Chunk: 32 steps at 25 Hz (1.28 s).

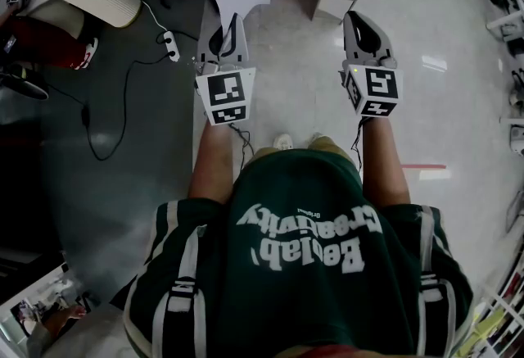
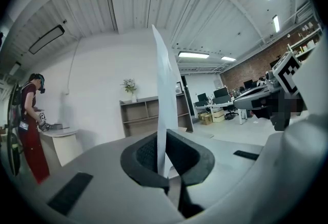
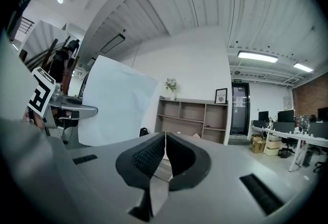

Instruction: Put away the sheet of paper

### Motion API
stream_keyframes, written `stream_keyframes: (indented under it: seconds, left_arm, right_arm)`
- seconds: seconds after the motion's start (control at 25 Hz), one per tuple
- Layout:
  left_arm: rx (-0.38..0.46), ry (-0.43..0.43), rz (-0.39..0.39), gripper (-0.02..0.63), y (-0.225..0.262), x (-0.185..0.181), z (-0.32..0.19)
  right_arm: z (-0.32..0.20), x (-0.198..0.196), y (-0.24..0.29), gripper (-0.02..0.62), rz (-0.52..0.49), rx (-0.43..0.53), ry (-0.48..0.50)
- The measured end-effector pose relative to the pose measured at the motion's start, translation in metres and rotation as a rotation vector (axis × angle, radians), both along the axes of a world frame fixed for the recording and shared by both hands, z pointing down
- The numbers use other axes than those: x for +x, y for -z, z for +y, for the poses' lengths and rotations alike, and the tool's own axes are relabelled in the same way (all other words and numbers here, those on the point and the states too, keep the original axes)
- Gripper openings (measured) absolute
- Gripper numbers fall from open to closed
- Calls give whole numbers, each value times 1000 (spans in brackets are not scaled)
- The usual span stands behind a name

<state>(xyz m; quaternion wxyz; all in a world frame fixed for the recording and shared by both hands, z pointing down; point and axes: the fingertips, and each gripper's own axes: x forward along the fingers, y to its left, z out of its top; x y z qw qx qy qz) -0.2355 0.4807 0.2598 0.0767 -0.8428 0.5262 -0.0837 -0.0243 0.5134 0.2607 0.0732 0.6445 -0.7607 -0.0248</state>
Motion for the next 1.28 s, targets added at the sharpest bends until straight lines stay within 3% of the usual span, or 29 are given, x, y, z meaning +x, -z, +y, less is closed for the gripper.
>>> stream_keyframes:
  seconds: [0.56,1.28]
  left_arm:
    - [-30,14,-2,18,-12,14,-37]
    - [-44,112,-9,18,-14,99,-234]
  right_arm:
    - [-38,12,-11,37,2,-22,29]
    - [-253,103,-16,37,-21,-40,126]
